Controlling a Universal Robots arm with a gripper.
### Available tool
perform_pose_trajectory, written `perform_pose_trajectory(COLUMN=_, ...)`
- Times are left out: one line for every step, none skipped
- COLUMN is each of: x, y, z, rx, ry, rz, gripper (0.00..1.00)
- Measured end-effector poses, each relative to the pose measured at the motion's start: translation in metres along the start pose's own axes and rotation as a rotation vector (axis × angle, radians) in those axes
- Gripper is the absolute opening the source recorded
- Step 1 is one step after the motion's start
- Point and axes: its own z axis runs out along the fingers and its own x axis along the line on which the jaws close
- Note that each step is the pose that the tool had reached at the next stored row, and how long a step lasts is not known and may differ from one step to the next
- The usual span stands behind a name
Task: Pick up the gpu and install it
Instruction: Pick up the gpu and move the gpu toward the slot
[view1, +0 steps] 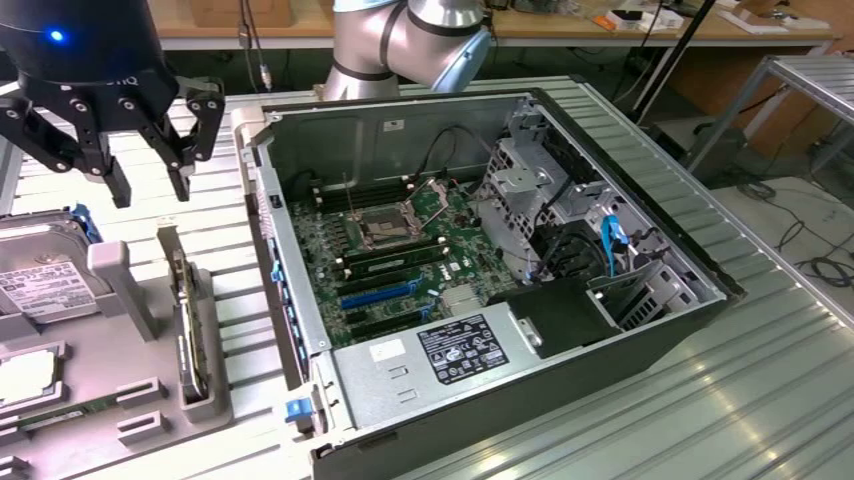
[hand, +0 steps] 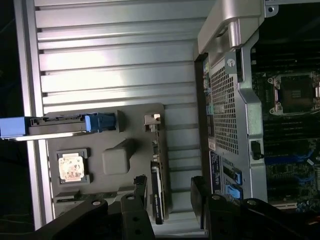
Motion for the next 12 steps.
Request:
perform_pose_trajectory(x=0.0003, y=-0.0009, z=0.0, rx=0.0001, ry=0.0, rz=0.0, gripper=0.48)
perform_pose_trajectory(x=0.0008, y=-0.002, z=0.0001, rx=0.0001, ry=0.0001, rz=0.0, gripper=0.48)
perform_pose_trajectory(x=0.0011, y=-0.0026, z=0.0001, rx=0.0001, ry=0.0001, rz=0.0, gripper=0.48)
perform_pose_trajectory(x=0.0017, y=-0.0038, z=0.0002, rx=0.0001, ry=0.0001, rz=0.0, gripper=0.48)
perform_pose_trajectory(x=0.002, y=-0.0043, z=0.0002, rx=0.0001, ry=0.0001, rz=0.0, gripper=0.48)
perform_pose_trajectory(x=0.0023, y=-0.005, z=0.0003, rx=0.0001, ry=0.0, rz=0.0, gripper=0.48)
perform_pose_trajectory(x=0.0027, y=-0.0057, z=0.0003, rx=0.0001, ry=0.0001, rz=0.0, gripper=0.48)
perform_pose_trajectory(x=0.0031, y=-0.0063, z=0.0004, rx=0.0, ry=0.0, rz=0.0, gripper=0.48)
perform_pose_trajectory(x=0.0035, y=-0.0071, z=0.0004, rx=0.0001, ry=0.0001, rz=0.0, gripper=0.48)
perform_pose_trajectory(x=0.0038, y=-0.0078, z=0.0005, rx=0.0001, ry=0.0, rz=0.0, gripper=0.48)
perform_pose_trajectory(x=0.0046, y=-0.0096, z=0.0005, rx=0.0001, ry=0.0001, rz=0.0, gripper=0.48)
perform_pose_trajectory(x=0.0047, y=-0.0101, z=0.0005, rx=0.0, ry=0.0, rz=0.0, gripper=0.48)
